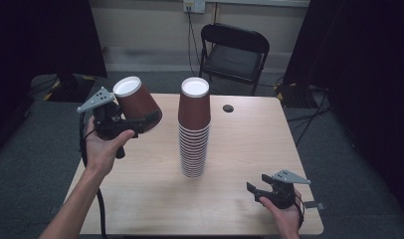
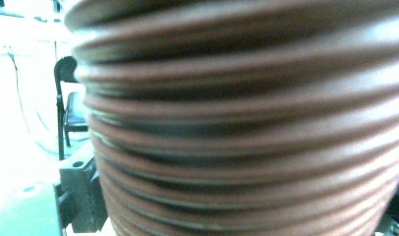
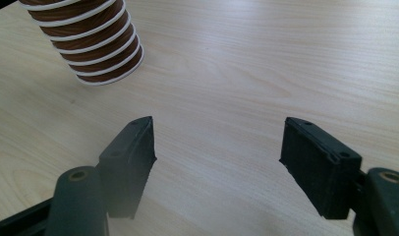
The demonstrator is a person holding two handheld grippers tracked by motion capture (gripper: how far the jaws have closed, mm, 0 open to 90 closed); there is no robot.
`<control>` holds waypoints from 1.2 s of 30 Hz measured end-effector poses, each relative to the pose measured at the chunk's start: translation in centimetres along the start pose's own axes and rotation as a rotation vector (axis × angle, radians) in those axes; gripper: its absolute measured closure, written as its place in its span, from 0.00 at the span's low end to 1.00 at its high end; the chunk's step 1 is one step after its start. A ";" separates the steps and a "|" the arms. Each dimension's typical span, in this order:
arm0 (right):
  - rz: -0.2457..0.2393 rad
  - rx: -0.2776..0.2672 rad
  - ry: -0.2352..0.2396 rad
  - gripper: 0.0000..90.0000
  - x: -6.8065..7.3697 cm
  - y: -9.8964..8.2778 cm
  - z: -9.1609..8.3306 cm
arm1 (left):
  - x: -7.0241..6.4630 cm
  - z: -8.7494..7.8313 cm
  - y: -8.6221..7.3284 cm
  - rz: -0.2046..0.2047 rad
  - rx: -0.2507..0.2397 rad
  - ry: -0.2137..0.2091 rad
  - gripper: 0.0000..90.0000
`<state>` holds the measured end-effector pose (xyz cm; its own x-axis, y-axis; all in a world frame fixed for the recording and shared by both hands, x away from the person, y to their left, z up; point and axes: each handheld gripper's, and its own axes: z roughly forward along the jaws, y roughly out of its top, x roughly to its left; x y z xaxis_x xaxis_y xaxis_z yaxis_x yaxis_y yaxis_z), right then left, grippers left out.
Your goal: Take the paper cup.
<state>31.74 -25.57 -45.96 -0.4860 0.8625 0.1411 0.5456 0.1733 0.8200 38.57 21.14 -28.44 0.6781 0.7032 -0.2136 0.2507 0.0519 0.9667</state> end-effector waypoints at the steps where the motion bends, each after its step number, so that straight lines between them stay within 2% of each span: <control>1: -0.002 -0.003 -0.002 0.33 0.0 0.0 0.0 | 0.0 -0.1 -0.4 -0.003 0.004 0.003 0.13; 5: -0.008 -0.009 0.005 0.38 0.3 0.1 0.0 | 0.1 -0.5 -1.7 -0.025 0.027 -0.001 0.13; 7: -0.016 -0.018 0.012 0.38 0.6 0.2 -0.1 | -0.2 -0.7 -2.3 -0.056 0.041 -0.021 0.13; 10: -0.036 -0.022 0.021 0.40 1.0 0.4 -0.1 | -0.8 -0.8 -3.2 -0.064 0.063 -0.030 0.13; 13: -0.063 -0.030 0.044 0.40 1.4 0.6 0.0 | -1.2 -1.0 -4.2 -0.090 0.068 -0.051 0.13; 16: -0.080 -0.035 0.061 0.40 1.9 0.7 0.1 | -1.2 -0.9 -5.1 -0.122 0.066 -0.098 0.13; 18: -0.083 -0.034 0.068 0.42 2.2 0.8 0.1 | -1.2 -0.8 -5.7 -0.123 0.080 -0.095 0.13; 25: -0.097 -0.062 0.100 0.46 3.3 1.5 -0.2 | -1.3 -1.2 -7.3 -0.157 0.081 -0.095 0.13; 27: -0.116 -0.071 0.113 0.49 3.6 1.9 -0.3 | -1.6 -1.2 -7.8 -0.145 0.097 -0.097 0.13; 29: -0.126 -0.084 0.122 0.49 4.1 2.4 -0.3 | -2.0 -1.1 -8.3 -0.139 0.115 -0.077 0.14; 31: -0.144 -0.093 0.144 0.51 4.7 2.7 -0.2 | -2.1 -0.9 -8.6 -0.149 0.137 -0.087 0.14; 36: -0.177 -0.090 0.201 0.52 6.4 3.2 0.2 | -2.6 -0.8 -9.4 -0.140 0.147 -0.081 0.14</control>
<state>30.51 -19.43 -42.59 -0.6989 0.7094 0.0917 0.3822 0.2619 0.8862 33.90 19.42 -36.82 0.6818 0.6366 -0.3604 0.4401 0.0366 0.8972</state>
